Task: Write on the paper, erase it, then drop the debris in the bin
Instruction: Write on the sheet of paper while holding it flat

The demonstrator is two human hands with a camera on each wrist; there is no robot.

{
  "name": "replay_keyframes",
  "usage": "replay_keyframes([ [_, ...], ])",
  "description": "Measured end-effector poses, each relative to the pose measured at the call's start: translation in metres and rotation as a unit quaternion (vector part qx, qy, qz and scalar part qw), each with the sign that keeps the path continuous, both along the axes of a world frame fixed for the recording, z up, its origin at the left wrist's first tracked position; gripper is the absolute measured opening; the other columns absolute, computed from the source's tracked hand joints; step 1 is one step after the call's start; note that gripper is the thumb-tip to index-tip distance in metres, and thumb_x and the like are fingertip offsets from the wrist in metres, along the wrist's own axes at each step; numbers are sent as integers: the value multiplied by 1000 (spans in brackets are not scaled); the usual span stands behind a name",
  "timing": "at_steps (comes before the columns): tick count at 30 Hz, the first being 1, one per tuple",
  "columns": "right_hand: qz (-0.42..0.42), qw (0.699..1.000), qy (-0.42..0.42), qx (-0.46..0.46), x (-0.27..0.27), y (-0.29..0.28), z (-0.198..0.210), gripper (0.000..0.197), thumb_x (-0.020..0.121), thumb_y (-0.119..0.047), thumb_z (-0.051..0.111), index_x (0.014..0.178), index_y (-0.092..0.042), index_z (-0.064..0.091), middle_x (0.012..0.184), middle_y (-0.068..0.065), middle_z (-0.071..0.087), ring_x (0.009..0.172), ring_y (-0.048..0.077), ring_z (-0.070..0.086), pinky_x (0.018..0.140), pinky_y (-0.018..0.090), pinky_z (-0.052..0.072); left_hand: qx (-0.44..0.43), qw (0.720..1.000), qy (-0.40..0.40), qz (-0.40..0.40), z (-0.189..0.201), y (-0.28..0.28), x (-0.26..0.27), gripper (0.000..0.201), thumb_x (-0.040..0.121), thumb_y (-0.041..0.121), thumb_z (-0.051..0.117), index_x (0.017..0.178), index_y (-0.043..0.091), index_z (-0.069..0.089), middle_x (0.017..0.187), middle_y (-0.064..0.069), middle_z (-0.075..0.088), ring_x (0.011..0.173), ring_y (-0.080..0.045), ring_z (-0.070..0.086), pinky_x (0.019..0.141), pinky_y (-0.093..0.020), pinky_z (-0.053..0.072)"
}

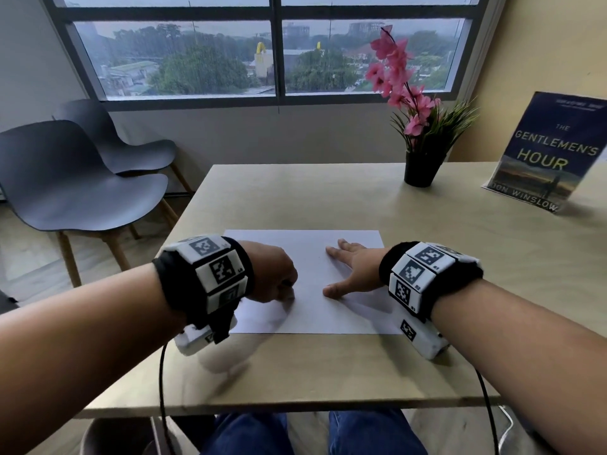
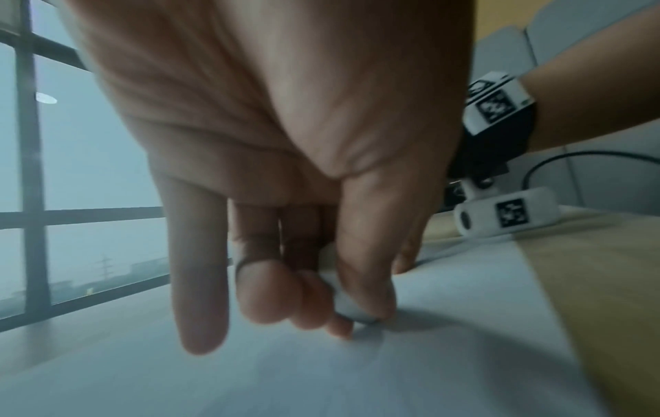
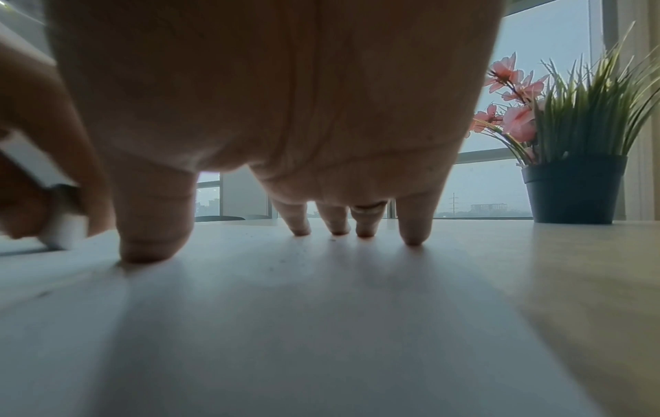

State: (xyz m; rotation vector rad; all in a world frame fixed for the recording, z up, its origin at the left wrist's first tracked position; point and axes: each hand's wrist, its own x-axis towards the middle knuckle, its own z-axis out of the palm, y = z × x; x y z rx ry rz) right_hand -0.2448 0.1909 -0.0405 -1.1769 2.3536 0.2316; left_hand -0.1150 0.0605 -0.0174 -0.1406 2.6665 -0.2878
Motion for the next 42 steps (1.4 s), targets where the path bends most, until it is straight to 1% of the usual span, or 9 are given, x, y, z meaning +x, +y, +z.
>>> replay_keyframes([
  [2,2,1000,-1,0,0,-1,0,99,83,-68,50,154,-27,-5,162,-1,-14,150,18,-4,121,43,7,8,1000,-15,-11,-2,3,5,28,96,41,45,101,18,62,98,-1,61,80,-19,49,62,-25,36],
  [5,2,1000,1,1,-1,-1,-1,99,82,-69,50,154,-28,-5,162,-1,-14,150,18,-3,120,43,8,12,1000,-6,1,1,-2,2,32,95,45,45,103,19,62,104,0,64,83,-19,53,68,-28,39],
  [9,2,1000,4,1,-1,-1,-1,100,82,-70,50,154,-28,-5,162,-2,-13,150,18,-3,121,44,8,-3,1000,0,-7,2,-1,-1,32,97,42,44,106,18,63,108,-2,64,95,-23,59,67,-27,37],
  [15,3,1000,4,-1,0,-1,-1,99,82,-69,50,154,-28,-4,162,-1,-13,150,18,-3,121,44,8,24,1000,1,0,2,4,-6,33,95,46,45,102,20,63,105,0,64,82,-18,51,68,-27,37],
  [21,3,1000,7,-2,0,0,-1,99,82,-69,50,154,-27,-5,162,-1,-13,150,18,-3,121,44,8,13,1000,-5,-25,1,17,-11,30,97,40,43,102,18,61,104,-1,63,81,-18,48,68,-28,37],
  [26,3,1000,6,-9,1,0,-1,98,83,-68,50,154,-27,-4,162,-1,-13,150,18,-3,121,41,7,8,1000,-4,-13,5,16,-18,33,96,46,44,104,20,62,106,-1,64,83,-19,51,70,-29,41],
  [30,3,1000,5,-8,1,1,-1,98,83,-68,50,154,-27,-4,162,-1,-13,150,18,-4,121,41,7,4,1000,-17,-24,4,25,-17,31,97,42,43,109,20,61,106,1,62,81,-17,48,63,-26,36],
  [35,4,1000,4,-7,1,1,0,98,83,-68,50,154,-28,-4,162,-1,-13,150,18,-2,119,41,8,16,1000,-15,-5,8,18,-12,32,95,45,45,106,21,63,107,1,63,82,-16,50,67,-26,35],
  [42,4,1000,4,0,1,1,0,98,83,-69,49,154,-28,-5,162,-1,-14,150,18,-4,119,42,6,22,999,-40,-18,4,25,-2,29,95,45,46,99,21,62,92,3,57,81,-17,50,68,-27,36],
])
